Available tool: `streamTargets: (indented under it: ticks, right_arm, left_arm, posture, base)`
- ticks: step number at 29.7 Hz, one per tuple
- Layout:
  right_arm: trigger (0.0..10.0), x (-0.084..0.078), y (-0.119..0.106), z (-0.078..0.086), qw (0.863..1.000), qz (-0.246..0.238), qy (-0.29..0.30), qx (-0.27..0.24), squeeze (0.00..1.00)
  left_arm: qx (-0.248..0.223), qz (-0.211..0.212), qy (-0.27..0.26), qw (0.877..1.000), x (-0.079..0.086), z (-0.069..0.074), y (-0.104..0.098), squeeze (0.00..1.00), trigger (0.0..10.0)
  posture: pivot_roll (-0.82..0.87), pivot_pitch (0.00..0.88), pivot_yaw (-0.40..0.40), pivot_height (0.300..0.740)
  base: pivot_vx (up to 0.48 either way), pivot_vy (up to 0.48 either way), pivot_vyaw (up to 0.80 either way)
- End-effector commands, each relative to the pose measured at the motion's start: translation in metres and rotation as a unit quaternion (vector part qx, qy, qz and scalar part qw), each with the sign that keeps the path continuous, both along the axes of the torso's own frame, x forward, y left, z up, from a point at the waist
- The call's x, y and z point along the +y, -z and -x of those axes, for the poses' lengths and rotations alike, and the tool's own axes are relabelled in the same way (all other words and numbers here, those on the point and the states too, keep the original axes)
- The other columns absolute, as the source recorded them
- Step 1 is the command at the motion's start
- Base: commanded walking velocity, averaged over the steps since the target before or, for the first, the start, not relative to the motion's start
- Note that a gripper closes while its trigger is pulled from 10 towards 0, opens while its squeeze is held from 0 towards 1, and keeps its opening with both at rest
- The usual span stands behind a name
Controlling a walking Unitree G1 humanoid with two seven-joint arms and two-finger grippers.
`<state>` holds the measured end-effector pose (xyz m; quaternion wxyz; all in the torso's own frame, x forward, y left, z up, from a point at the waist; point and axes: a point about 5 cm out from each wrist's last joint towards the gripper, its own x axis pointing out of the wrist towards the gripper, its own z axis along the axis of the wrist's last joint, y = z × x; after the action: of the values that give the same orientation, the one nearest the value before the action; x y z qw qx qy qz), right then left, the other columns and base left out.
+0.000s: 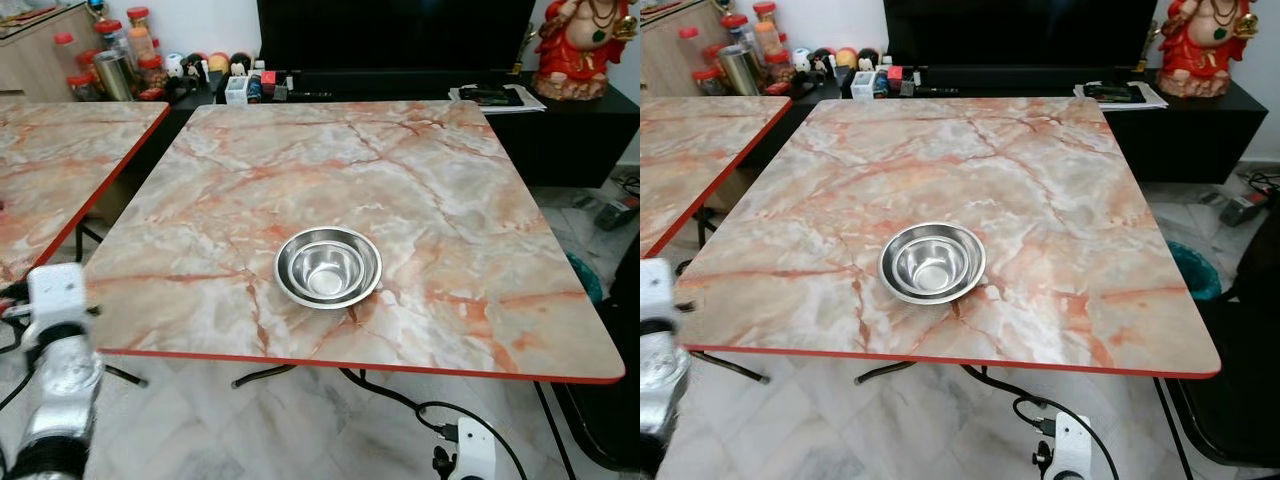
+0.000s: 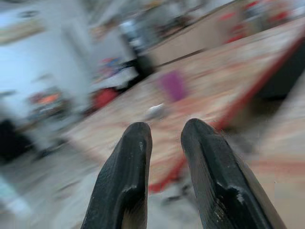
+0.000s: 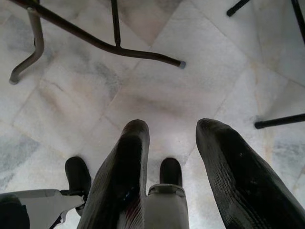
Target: Setting the table
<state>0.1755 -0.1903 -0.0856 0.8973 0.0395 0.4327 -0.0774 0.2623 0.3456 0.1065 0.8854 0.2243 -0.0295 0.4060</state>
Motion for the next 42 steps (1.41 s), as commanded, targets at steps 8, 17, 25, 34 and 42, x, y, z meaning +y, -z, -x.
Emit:
streamTargets:
  ticks: [8, 17, 25, 34, 42]
  right_arm:
    - [10.0, 0.000, 0.003, 0.007, 1.000, -0.002, 0.011, 0.011, 0.00]
    - [10.0, -0.002, 0.003, 0.007, 1.000, -0.004, 0.028, 0.009, 0.00]
    - [10.0, -0.002, 0.002, 0.004, 1.000, -0.006, 0.026, 0.008, 0.00]
    - [10.0, -0.005, 0.000, 0.001, 1.000, -0.003, 0.023, 0.005, 0.00]
    - [10.0, -0.008, -0.001, 0.000, 1.000, 0.001, 0.020, 0.004, 0.00]
  left_arm:
    - [0.125, 0.024, -0.149, 0.981, 0.035, 0.057, 0.054, 0.00, 10.0]
    - [0.311, 0.199, 0.024, 0.929, -0.032, 0.061, 0.133, 0.00, 10.0]
    - [0.426, 0.259, 0.240, 0.833, -0.116, 0.055, 0.168, 0.00, 10.0]
    - [0.454, 0.270, 0.268, 0.806, -0.142, 0.059, 0.177, 0.00, 10.0]
    - [0.458, 0.290, 0.260, 0.799, -0.144, 0.063, 0.181, 0.00, 10.0]
  posture:
    - [0.04, 0.000, 0.069, 0.740]
    - [0.00, 0.000, 0.093, 0.740]
    - [0.01, 0.000, 0.087, 0.740]
    - [-0.01, 0.000, 0.073, 0.740]
    - [-0.02, 0.000, 0.075, 0.740]
  base:
    - [0.000, 0.000, 0.00]
    - [0.000, 0.000, 0.00]
    - [0.000, 0.000, 0.00]
    - [0.000, 0.000, 0.00]
    - [0.000, 0.000, 0.00]
